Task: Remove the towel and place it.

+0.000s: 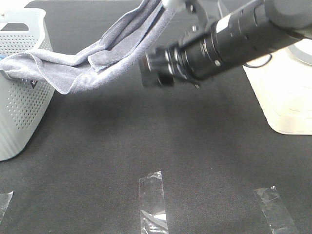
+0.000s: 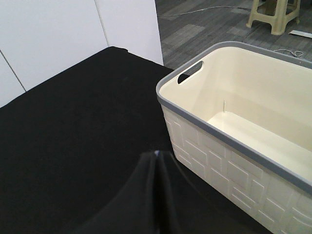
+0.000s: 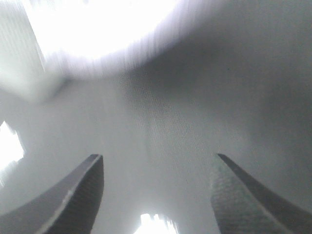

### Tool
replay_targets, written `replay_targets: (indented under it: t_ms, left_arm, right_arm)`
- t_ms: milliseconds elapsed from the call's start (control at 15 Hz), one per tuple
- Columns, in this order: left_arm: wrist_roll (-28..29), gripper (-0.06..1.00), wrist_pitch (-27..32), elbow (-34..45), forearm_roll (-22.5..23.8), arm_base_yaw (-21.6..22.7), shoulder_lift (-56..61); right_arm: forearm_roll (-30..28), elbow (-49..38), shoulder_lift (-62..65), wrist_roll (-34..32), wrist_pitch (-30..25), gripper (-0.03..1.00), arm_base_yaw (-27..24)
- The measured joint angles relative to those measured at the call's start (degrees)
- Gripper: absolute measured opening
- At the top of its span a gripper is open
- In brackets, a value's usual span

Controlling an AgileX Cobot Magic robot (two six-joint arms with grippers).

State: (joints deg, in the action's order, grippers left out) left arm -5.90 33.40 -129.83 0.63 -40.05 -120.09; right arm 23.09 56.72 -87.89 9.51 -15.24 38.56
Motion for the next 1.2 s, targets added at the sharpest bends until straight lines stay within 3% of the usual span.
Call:
replay_targets:
  t_ms: [333,467,667,800,1000,1133,1200]
  left_arm:
    - [-0.06,0.0,4.41,-0.97,4.18,0.0,0.17]
    - [-0.06,0.0,5.44,-0.97,5.21,0.0,0.17]
    - [-0.06,0.0,5.84,-0.97,5.67,0.0,0.17]
    - [-0.06,0.0,6.25,-0.97,5.73,0.0,0.17]
    - [-0.06,0.0,6.65,-0.97,5.79,0.0,0.17]
    - [-0.06,0.0,6.76,-1.03,5.79,0.0,0.17]
    - [-0.06,0.0,6.76,-1.03,5.79,0.0,0.17]
  right_arm:
    - [18.85,0.0,-2.46,11.46,9.51,0.59,0.0]
    - [21.54,0.17,-4.76,13.92,12.32,0.53,1.83]
    - [21.94,0.63,-6.7,15.58,19.94,0.5,7.39]
    - [21.94,1.09,-8.25,14.15,26.99,0.49,7.96]
    - [16.44,5.04,-11.63,8.02,28.76,0.45,8.48]
    - [10.37,6.13,-14.21,0.63,28.65,0.44,8.65]
    - [10.37,6.13,-14.21,0.63,28.65,0.44,8.65]
